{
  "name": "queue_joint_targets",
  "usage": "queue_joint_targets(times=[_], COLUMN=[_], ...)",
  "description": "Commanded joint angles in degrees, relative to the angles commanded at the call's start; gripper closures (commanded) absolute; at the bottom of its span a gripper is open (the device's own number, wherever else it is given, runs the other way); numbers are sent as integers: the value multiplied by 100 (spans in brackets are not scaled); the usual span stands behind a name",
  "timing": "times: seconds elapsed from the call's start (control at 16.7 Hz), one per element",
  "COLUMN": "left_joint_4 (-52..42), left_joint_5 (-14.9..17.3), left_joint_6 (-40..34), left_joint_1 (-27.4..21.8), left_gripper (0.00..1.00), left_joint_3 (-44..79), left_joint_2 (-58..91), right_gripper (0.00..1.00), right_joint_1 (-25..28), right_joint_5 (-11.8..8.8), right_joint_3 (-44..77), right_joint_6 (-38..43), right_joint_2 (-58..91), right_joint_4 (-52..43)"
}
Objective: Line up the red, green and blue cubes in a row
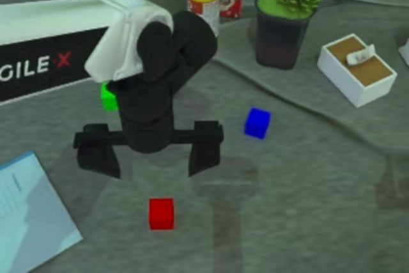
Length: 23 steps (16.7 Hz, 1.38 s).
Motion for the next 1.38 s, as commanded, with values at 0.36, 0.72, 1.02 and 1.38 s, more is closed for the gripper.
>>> queue_joint_targets(times=[0.36, 0.72, 1.02, 1.38], left_joint_4=[-758, -1450, -1573, -1143], left_joint_5=[72, 150, 171, 172], left_joint_6=[855, 1839, 2091, 2084], left_joint_1=[1014, 2136, 2418, 2412], left_gripper=[0, 0, 0, 0], left_joint_3=[2327, 4648, 5073, 4678], left_joint_2=[1638, 3170, 3479, 3533], right_gripper=[0, 0, 0, 0], right_joint_1=[0, 0, 0, 0], right_joint_5=[0, 0, 0, 0], right_joint_3=[0, 0, 0, 0], right_joint_6=[0, 0, 0, 0], right_joint_2=[0, 0, 0, 0], right_joint_4=[0, 0, 0, 0])
